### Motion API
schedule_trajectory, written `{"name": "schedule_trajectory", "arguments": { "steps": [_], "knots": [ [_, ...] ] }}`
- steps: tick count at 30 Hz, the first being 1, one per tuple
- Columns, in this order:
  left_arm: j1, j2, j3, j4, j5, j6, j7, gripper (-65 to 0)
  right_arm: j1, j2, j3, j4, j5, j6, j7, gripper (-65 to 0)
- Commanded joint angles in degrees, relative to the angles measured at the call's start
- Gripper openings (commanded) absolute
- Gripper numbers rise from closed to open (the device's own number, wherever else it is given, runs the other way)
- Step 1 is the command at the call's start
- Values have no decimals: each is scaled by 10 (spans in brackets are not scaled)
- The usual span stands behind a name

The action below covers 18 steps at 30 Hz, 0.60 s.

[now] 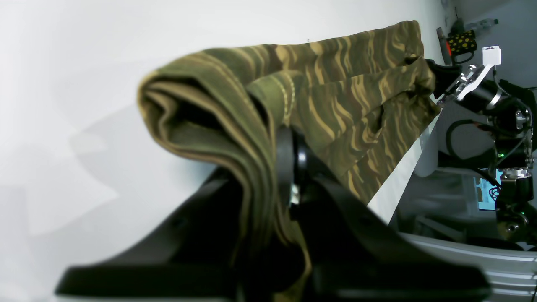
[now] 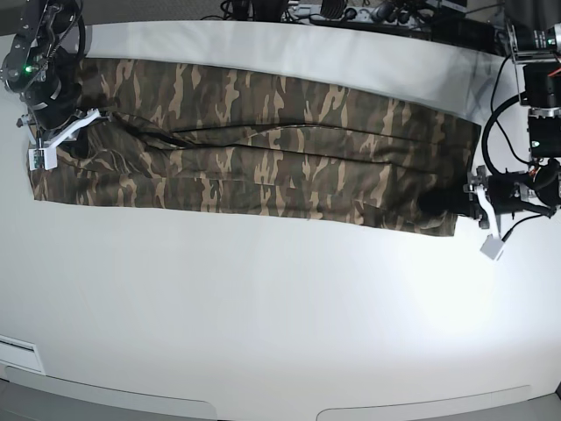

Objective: Fold the T-shirt properly
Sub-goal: 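Lift the strip end with the left gripper and fold it toward the right gripper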

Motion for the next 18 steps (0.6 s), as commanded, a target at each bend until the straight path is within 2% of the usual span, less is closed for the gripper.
{"name": "schedule_trajectory", "arguments": {
  "steps": [1, 7, 11, 18],
  "knots": [
    [-13, -4, -5, 9, -14, -3, -1, -650, 0, 6, 3, 2, -9, 1, -12, -650],
    [-12, 38, -5, 9, -14, 1, -1, -650, 0, 5, 3, 2, -3, 4, -12, -650],
    [-12, 79, -5, 20, -14, 1, -1, -650, 0, 5, 3, 2, -6, 0, -12, -650],
    [-5, 137, -5, 110, -14, 5, -1, -650, 0, 5, 3, 2, -5, 0, -7, -650]
  ]
}}
